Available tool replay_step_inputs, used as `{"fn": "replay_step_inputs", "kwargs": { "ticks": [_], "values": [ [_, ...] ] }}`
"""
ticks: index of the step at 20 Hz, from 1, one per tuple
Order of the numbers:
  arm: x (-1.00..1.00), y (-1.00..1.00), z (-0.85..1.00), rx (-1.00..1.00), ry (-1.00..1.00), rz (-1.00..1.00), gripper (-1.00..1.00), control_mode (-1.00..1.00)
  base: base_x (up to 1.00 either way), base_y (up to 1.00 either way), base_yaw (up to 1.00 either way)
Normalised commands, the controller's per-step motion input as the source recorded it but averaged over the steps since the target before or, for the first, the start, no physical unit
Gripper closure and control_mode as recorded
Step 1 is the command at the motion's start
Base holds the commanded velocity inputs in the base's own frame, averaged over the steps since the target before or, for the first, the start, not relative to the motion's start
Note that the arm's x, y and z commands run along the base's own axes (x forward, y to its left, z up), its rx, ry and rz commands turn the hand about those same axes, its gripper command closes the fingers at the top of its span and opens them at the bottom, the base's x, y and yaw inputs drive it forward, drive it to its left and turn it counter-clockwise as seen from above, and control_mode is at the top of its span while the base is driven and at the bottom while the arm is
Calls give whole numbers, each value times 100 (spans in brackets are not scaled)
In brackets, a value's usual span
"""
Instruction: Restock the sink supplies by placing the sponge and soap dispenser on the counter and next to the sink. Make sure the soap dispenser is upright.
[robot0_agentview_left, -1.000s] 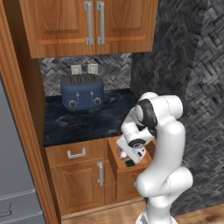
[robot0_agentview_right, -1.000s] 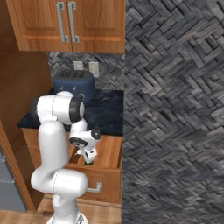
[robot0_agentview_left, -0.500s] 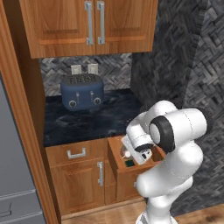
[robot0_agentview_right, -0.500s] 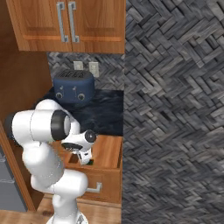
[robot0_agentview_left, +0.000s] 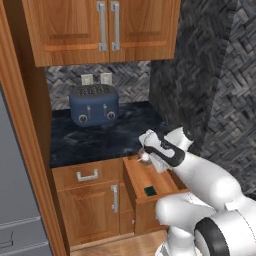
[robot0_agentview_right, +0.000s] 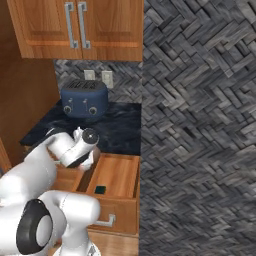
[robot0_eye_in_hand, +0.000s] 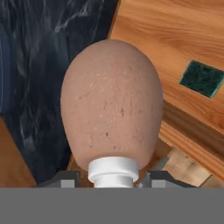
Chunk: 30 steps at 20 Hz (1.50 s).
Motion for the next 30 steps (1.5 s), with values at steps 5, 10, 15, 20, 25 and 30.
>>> {"fn": "replay_step_inputs", "kwargs": {
  "ticks": [5,10,15,20,25,30],
  "values": [
    [-58,0,100,12,8,-7,100,-100,0,0,0],
    [-87,0,89,14,9,-8,100,-100,0,0,0],
    [-80,7,44,6,8,-10,100,-100,0,0,0],
    [-11,17,-7,-1,14,-3,100,-100,0,0,0],
    [-34,4,-7,1,3,-2,100,-100,0,0,0],
    [-20,2,0,1,0,-2,100,100,-80,18,-21]
  ]
}}
